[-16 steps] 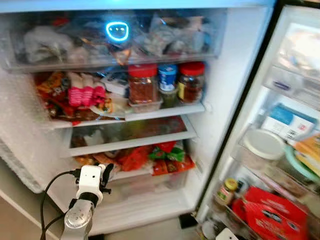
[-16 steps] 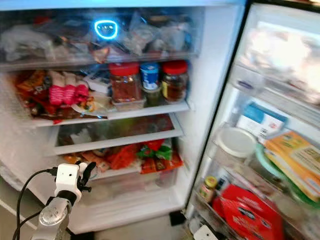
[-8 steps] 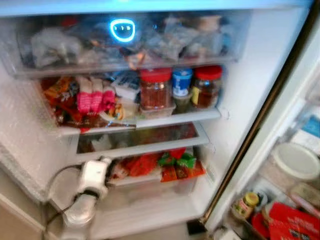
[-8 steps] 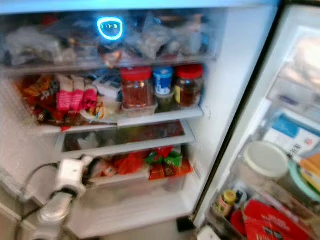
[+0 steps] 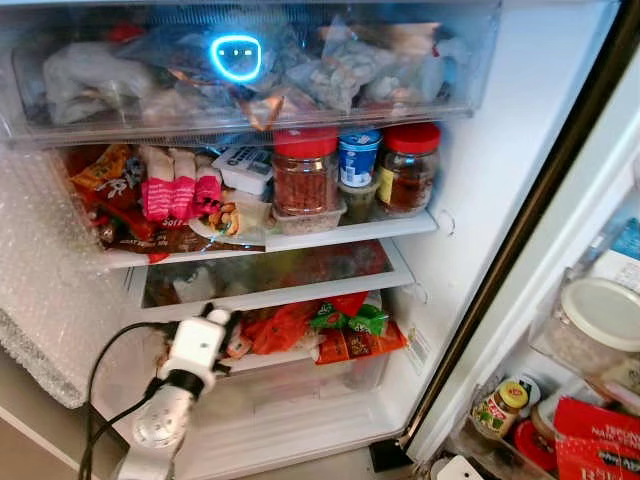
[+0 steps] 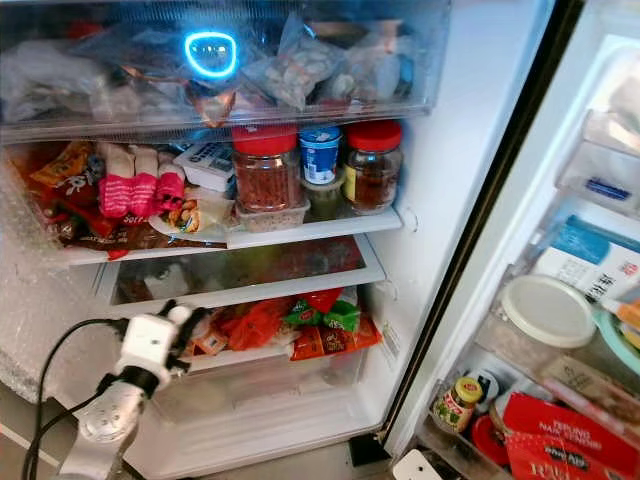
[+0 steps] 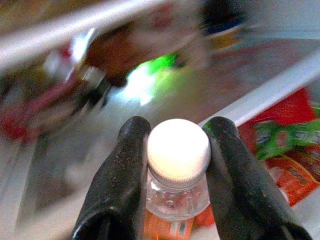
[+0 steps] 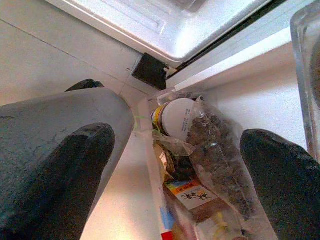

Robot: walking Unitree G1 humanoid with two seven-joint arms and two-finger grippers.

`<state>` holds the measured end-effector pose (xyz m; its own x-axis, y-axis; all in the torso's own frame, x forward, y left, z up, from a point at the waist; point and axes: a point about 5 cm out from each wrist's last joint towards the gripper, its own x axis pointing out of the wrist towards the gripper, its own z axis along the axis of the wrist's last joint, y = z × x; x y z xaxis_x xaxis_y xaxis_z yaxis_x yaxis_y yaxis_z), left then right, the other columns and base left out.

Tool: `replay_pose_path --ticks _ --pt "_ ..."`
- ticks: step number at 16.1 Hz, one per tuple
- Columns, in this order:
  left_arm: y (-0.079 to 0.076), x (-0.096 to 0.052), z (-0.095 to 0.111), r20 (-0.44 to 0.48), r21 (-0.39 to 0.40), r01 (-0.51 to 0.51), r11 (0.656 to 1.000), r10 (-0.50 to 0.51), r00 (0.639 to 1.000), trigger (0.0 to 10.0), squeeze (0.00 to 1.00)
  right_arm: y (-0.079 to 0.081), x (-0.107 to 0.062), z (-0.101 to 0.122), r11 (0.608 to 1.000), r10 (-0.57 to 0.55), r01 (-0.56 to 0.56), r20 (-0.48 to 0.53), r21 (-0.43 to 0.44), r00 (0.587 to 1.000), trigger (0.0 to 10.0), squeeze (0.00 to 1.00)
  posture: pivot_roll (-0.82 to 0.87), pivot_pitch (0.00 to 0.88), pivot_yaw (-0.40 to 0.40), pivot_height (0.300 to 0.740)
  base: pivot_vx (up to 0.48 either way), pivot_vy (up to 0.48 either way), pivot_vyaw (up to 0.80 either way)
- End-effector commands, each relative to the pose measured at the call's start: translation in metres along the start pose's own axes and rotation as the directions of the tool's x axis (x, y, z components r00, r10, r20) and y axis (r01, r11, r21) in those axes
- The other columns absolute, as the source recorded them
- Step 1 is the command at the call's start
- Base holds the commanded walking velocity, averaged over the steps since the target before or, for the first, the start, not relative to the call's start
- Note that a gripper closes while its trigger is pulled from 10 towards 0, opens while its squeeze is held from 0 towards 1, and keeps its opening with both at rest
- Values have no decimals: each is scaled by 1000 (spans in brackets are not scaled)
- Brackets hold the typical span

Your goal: Restocking fridge

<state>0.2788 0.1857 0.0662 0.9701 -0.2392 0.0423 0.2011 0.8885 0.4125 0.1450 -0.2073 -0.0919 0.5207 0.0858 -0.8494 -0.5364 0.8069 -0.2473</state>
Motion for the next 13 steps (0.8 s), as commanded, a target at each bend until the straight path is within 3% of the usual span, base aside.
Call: replay_pose_path --ticks 1,2,4,5,7,8,10,13 --pt "0 8 17 61 147 45 988 -54 997 10000 0 41 -9 -37 988 152 -152 -160 13 975 10000 0 -19 0 40 628 0 0 0" --pt "1 10 23 68 261 75 962 -96 993 10000 0 42 -9 -37 988 153 -152 -161 13 975 10000 0 -16 0 38 628 0 0 0" --pt "3 17 26 42 498 121 859 -163 986 10000 0 42 -9 -37 988 156 -156 -162 14 974 10000 0 -15 0 38 628 0 0 0" --pt "5 19 24 31 526 120 842 -161 987 10000 0 42 -9 -37 988 156 -156 -162 15 974 10000 0 -16 0 38 628 0 0 0" --pt "11 23 12 -32 627 127 769 -137 990 10000 0 42 -9 -36 988 154 -153 -160 20 975 10000 0 -25 0 41 628 0 0 0" --pt "15 24 6 -53 630 123 767 -116 992 10000 0 41 -9 -36 988 152 -151 -159 22 975 10000 0 -25 0 41 628 0 0 0" --pt "20 26 -7 -106 671 141 727 -94 990 10000 0 41 -9 -37 989 149 -147 -160 24 976 10000 0 -36 0 38 628 0 0 0" --pt "27 26 -25 -170 693 135 708 -22 985 10000 0 40 -9 -38 989 149 -146 -161 27 976 10000 0 -53 0 28 628 0 0 0"
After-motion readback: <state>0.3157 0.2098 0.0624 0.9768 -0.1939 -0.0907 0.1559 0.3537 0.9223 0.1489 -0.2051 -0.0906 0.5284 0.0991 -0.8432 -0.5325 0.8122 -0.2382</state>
